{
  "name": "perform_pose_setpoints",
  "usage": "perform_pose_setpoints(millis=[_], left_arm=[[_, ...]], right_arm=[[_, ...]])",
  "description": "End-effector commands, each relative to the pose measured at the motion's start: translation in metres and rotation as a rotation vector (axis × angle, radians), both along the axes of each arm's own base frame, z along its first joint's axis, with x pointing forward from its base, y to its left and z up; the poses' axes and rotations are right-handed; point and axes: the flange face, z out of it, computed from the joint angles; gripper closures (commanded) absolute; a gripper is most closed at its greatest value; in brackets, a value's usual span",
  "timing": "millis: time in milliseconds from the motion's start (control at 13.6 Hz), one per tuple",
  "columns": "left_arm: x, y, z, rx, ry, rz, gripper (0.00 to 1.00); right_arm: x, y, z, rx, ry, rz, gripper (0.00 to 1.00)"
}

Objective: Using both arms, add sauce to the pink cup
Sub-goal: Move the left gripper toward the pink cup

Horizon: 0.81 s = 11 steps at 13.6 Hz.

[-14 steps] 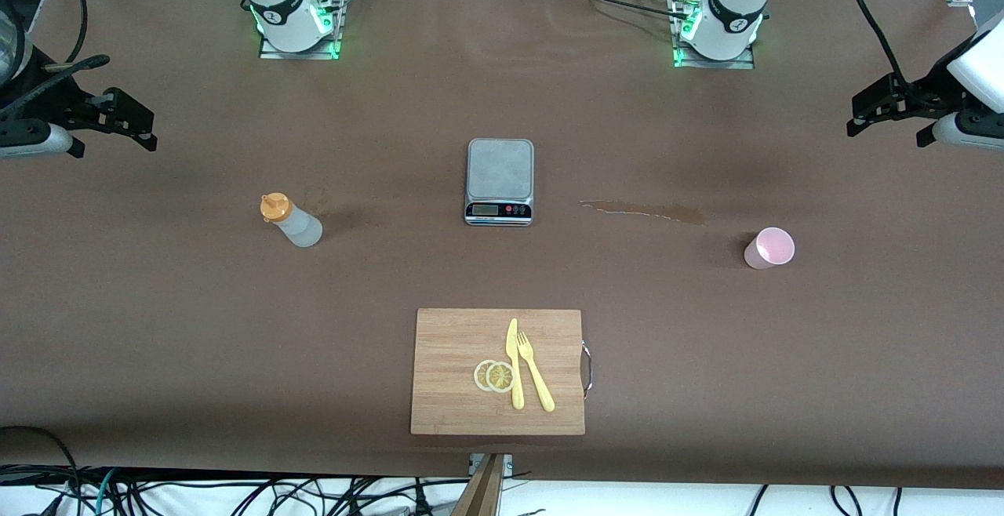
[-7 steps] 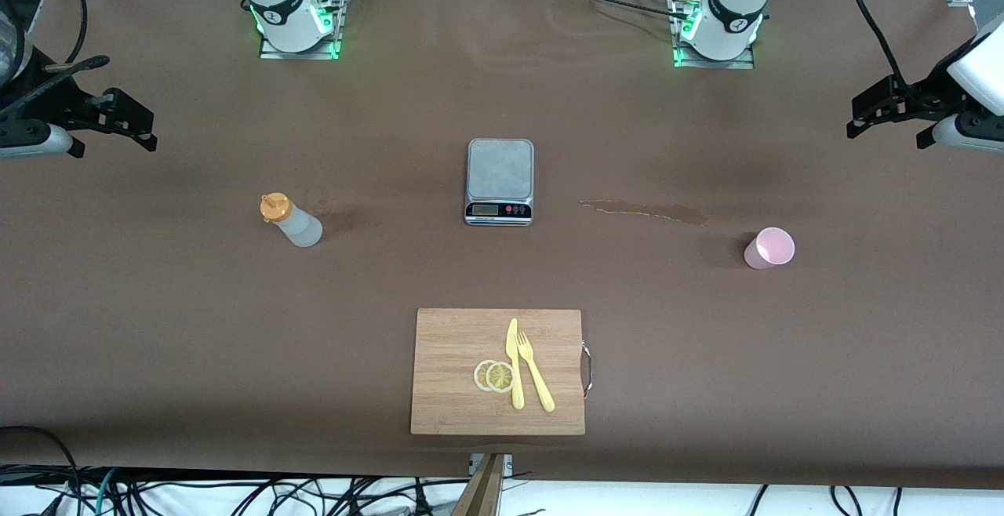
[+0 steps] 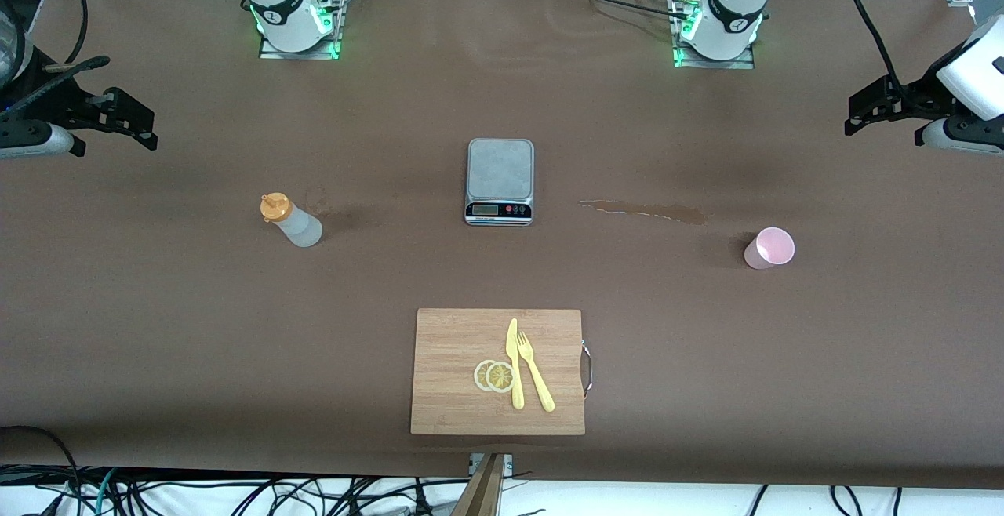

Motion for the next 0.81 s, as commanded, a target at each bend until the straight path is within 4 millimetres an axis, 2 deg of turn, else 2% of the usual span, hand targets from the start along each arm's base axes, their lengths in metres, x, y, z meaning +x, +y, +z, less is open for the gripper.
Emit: perform_pose_setpoints(millis=[0, 440, 734], left_arm=[[0.004, -0.001, 0.002, 0.022, 0.013, -0.012, 0.0], [0.006, 0.0, -0.002, 0.023, 0.019, -0.012, 0.0], [0.021, 0.008, -0.034, 0.032, 0.066, -0.002, 0.0]], right_arm=[[-0.001, 0.001, 0.004, 0.015, 0.008, -0.017, 0.0], [-0.003, 0.003, 0.003, 0.014, 0.019, -0.012, 0.0], [-0.003, 0.005, 0.004, 0.016, 0.017, -0.009, 0.0]])
